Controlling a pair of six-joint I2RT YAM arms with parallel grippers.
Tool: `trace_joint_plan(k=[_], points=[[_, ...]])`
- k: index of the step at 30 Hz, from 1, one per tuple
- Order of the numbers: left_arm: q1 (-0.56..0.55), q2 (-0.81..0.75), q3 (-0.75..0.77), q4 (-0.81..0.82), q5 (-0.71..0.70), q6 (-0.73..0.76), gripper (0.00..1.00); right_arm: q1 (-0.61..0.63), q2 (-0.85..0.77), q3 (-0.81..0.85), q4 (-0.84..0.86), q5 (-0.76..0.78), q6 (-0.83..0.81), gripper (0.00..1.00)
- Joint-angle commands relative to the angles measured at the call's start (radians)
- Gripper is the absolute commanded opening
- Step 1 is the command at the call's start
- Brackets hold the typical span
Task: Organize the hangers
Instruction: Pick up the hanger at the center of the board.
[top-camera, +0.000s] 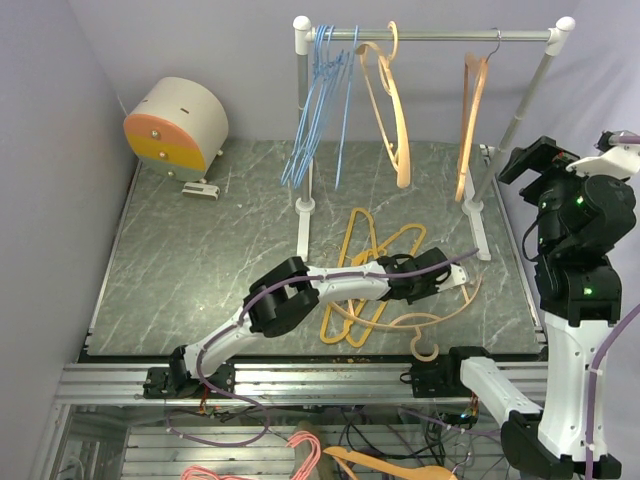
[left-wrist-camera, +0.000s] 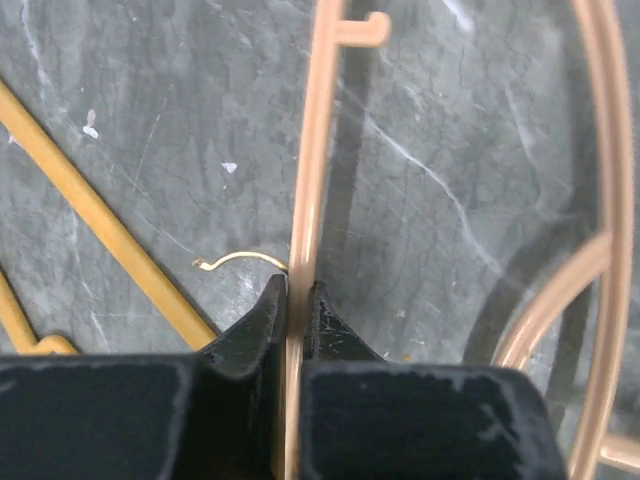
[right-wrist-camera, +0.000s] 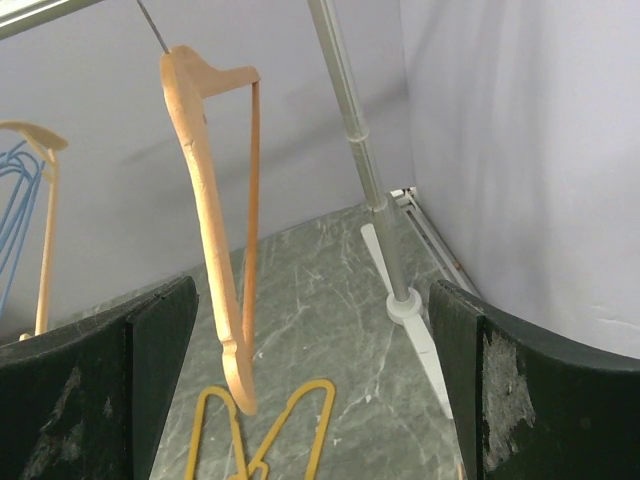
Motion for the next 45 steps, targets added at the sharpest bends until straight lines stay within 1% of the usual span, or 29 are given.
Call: trace_joint_plan(k=[1,7,13,16,21,26,29,35,37,41,45], points=[[0.005,0.028,0.037,-0.034,0.001,-0.003,0.07,-0.006,-0.020,0.007,0.020,-0.001,-0.023,1.00],[0.009,-0.022,0.039,-0.072,0.011,-0.011,0.07,-0.006,-0.052,0.011,0.016,0.013,-0.034,1.00],[0.013,-0.142,0.010,-0.134,0.037,-0.004,0.07,-0.006,-0.054,0.057,0.004,0.026,-0.048,1.00],[0.013,-0.248,-0.035,-0.167,0.041,0.022,0.07,-0.004,-0.055,0.088,0.002,0.040,-0.057,1.00],[0.012,-0.421,-0.124,-0.273,0.057,0.086,0.07,0.002,-0.057,0.141,-0.010,0.035,-0.064,1.00],[0.013,-0.603,-0.228,-0.421,0.143,0.145,0.07,0.005,-0.039,0.181,-0.020,0.028,-0.065,1.00],[0.012,-0.701,-0.257,-0.541,0.226,0.195,0.07,0.004,-0.028,0.207,-0.019,0.024,-0.063,1.00],[0.008,-0.885,-0.298,-0.689,0.296,0.276,0.07,0.005,0.013,0.258,-0.016,-0.023,-0.049,1.00],[0.052,-0.921,-0.261,-0.727,0.326,0.289,0.07,0.004,0.026,0.268,-0.013,-0.054,-0.045,1.00],[0.237,-0.990,-0.150,-0.720,0.431,0.256,0.07,0.005,0.036,0.227,0.003,-0.133,-0.034,1.00],[0.365,-1.053,-0.081,-0.695,0.498,0.223,0.07,0.005,0.051,0.210,0.039,-0.217,-0.030,1.00]])
